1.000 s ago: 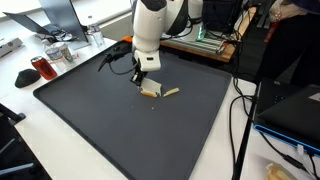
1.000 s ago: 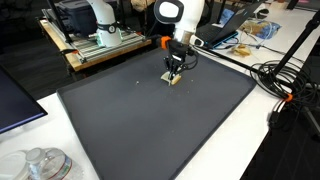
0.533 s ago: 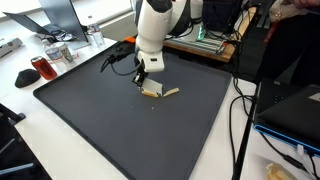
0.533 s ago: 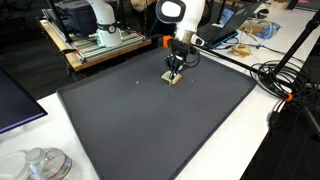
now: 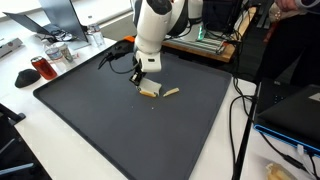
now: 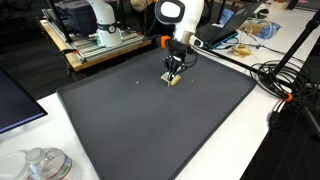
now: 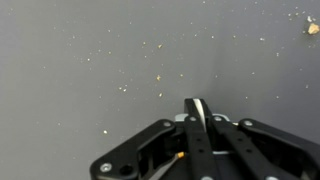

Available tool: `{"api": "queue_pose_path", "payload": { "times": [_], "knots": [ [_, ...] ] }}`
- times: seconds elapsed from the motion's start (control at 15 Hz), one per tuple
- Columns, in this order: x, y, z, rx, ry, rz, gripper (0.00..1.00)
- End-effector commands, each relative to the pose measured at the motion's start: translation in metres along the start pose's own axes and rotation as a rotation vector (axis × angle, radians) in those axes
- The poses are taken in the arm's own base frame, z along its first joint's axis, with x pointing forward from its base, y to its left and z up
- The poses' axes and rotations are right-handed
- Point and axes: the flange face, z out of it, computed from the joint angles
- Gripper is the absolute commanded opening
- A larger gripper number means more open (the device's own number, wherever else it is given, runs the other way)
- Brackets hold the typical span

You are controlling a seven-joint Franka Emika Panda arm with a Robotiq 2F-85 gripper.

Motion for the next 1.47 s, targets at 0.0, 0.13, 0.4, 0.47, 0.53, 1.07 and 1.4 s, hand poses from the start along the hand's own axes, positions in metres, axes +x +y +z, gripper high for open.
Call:
{"api": "queue_pose_path", "payload": {
  "times": [0.0, 0.13, 0.4, 0.47, 0.53, 1.07, 1.4],
  "knots": [
    [-0.015, -0.010, 0.038, 0.055, -0.025, 0.026, 0.01],
    [-0.025, -0.010, 0.043, 0.065, -0.026, 0.048, 0.01],
    [-0.043, -0.010, 0.052, 0.078, -0.035, 0.091, 0.01],
    [-0.047, -0.009, 0.054, 0.081, -0.035, 0.101, 0.01],
    [-0.050, -0.010, 0.056, 0.085, -0.035, 0.109, 0.01],
    [-0.079, -0.007, 0.067, 0.090, -0.073, 0.179, 0.01],
    [-0.094, -0.008, 0.075, 0.095, -0.098, 0.218, 0.01]
  ]
}}
